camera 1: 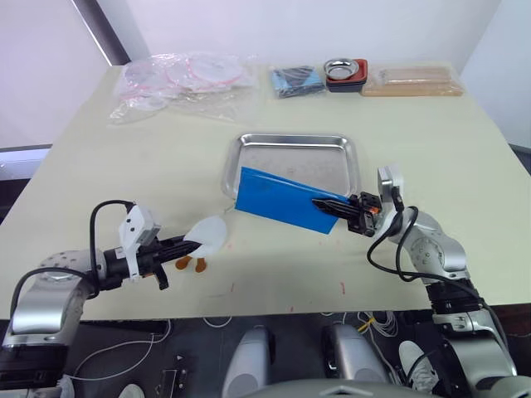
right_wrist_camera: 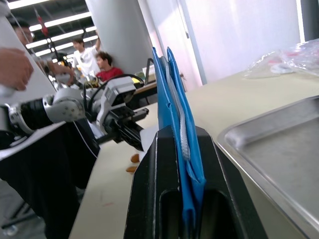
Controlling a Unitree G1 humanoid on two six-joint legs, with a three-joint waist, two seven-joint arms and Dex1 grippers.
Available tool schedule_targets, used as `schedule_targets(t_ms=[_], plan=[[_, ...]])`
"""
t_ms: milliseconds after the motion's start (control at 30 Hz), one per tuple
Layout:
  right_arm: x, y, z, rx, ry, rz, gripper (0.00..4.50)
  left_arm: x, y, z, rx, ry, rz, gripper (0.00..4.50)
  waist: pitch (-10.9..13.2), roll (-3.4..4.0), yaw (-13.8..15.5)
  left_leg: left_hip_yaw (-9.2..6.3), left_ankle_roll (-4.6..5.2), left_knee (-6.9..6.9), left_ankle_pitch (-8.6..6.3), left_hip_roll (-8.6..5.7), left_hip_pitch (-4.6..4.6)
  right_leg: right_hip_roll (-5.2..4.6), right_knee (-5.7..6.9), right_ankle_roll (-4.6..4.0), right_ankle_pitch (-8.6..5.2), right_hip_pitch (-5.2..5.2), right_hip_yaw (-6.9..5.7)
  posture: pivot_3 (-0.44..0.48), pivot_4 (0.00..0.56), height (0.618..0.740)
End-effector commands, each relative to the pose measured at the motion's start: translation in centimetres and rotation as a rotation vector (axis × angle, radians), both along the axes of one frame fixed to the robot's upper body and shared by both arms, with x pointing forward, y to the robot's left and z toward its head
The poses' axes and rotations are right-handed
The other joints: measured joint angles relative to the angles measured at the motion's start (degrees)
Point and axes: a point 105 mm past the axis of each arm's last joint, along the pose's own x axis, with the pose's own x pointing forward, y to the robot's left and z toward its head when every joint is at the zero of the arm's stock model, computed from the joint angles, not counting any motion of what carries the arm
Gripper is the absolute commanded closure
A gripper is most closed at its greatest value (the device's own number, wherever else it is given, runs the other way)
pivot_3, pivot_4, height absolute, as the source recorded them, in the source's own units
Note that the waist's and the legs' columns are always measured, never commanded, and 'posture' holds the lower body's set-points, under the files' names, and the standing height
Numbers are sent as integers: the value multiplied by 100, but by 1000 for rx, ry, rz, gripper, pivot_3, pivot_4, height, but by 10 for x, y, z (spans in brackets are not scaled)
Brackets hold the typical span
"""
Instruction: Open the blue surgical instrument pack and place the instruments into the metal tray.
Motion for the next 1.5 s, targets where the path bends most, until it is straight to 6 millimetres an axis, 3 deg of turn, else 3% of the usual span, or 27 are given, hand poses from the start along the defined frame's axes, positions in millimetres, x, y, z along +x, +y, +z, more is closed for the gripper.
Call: schedule_targets(t_ms=[33, 133, 233, 433, 533, 633, 767, 1100, 1200, 1300, 1500], plan=[[-8, 0, 9, -64, -141, 48, 4500, -6, 14, -15, 66, 76, 11, 4442, 0, 0, -4, 0, 0, 0, 0, 0, 0, 0, 0, 0, 0, 0, 0, 0, 150, 740], [-11, 2, 7, -103, -173, 73, 4500, -7, 17, -8, 109, 71, -17, 4442, 0, -1, -33, 1, 0, -1, 0, 5, 1, 7, 1, 1, -1, -3, 0, 0, 150, 740], [-13, 7, 5, -151, -242, 86, 4500, -5, 24, 13, 161, 48, -38, 4442, 1, -2, -54, 10, 0, -6, 0, 20, 0, 20, 3, 1, 0, -11, 6, 0, 150, 740], [-14, 16, -10, -258, -336, 105, 4500, -4, 41, 25, 267, 70, -31, 4442, 2, -3, -52, 6, 0, -19, 0, 35, -3, 42, 2, 0, -1, -23, 5, 0, 150, 740], [-15, 20, -12, -260, -337, 108, 4500, -4, 45, 31, 278, 78, -24, 3413, 3, -4, -52, 9, 0, -19, 0, 35, -6, 42, 1, 0, -1, -25, 7, 0, 150, 740], [-16, 22, -16, -277, -334, 115, 4500, -4, 45, 33, 267, 77, -17, 1829, 3, -4, -31, 9, 0, -18, 0, 34, -6, 41, 1, 0, -1, -25, 7, 0, 150, 740], [-17, 23, -18, -283, -333, 115, 4500, -3, 44, 35, 246, 71, -15, 131, 4, -6, -17, 8, 0, -15, 0, 34, -10, 40, 1, 0, -1, -25, 6, 0, 150, 740], [-15, 20, -17, -285, -310, 110, 4500, -20, 55, 66, 231, 53, -17, 42, 7, -11, -16, 5, -1, -16, -1, 34, -13, 39, 1, -1, -2, -29, 3, 0, 150, 740], [-15, 21, -18, -289, -303, 122, 4500, -15, 43, 79, 175, -19, -53, 42, 7, -14, 18, 3, -1, -12, -1, 34, -15, 39, 1, -1, -2, -28, 1, 0, 150, 740], [-15, 21, -19, -289, -295, 132, 4500, -4, 19, 95, 73, -166, -122, 42, 8, -12, 18, 9, -1, -5, 0, 29, -16, 34, 1, -3, 1, -26, 6, 0, 150, 740], [-15, 22, -20, -288, -288, 145, 4500, 9, -4, 82, 36, -215, -181, 42, 6, -21, -26, 8, -1, -1, 0, 28, -20, 33, 2, -5, 4, -27, 7, 0, 150, 740]])
